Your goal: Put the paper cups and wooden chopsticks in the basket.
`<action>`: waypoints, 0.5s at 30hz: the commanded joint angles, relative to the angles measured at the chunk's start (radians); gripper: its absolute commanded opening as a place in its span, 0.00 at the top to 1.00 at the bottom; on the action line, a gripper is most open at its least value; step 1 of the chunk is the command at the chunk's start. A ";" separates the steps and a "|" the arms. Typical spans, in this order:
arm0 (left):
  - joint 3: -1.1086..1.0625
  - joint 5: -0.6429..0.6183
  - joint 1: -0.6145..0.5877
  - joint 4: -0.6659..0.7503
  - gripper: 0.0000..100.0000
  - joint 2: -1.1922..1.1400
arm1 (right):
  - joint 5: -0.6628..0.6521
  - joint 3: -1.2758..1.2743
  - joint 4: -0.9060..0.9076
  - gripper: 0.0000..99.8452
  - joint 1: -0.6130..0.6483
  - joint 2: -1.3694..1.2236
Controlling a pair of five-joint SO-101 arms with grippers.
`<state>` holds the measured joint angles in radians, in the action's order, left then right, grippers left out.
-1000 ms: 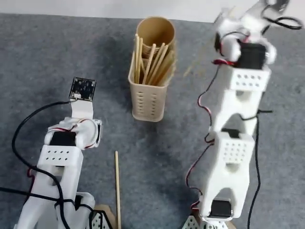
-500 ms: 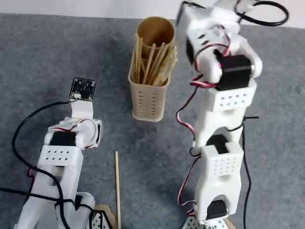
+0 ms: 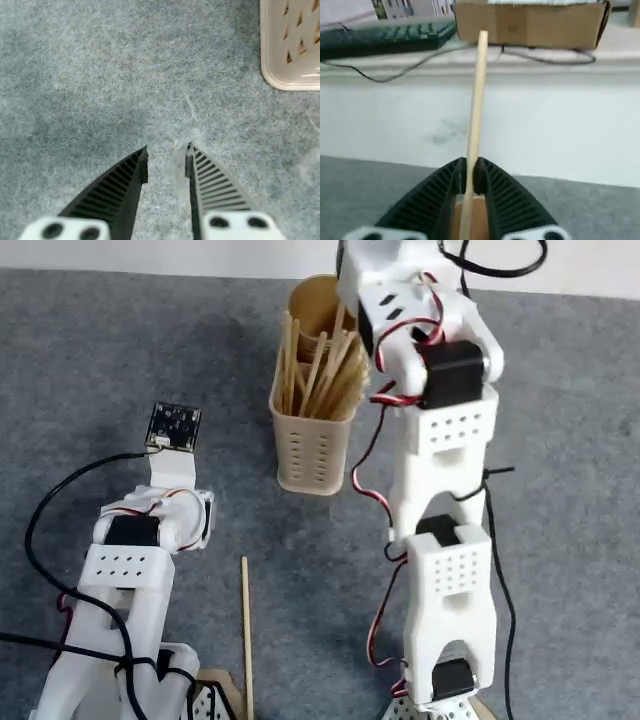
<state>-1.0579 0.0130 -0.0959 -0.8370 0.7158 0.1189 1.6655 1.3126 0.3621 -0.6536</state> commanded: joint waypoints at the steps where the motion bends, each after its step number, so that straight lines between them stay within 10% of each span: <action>1: 0.004 -0.008 -0.002 0.014 0.86 0.022 | -0.011 0.117 -0.010 0.97 0.005 0.015; 7: 0.010 -0.008 -0.001 0.008 0.86 0.028 | -0.012 0.117 0.131 0.77 0.013 0.031; 15: 0.183 -0.009 -0.001 -0.253 0.86 0.027 | -0.012 0.117 0.403 0.77 0.056 0.140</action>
<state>-0.9889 0.0130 -0.0959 -0.9689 0.7204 0.1189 1.6640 1.6226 0.3882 -0.6214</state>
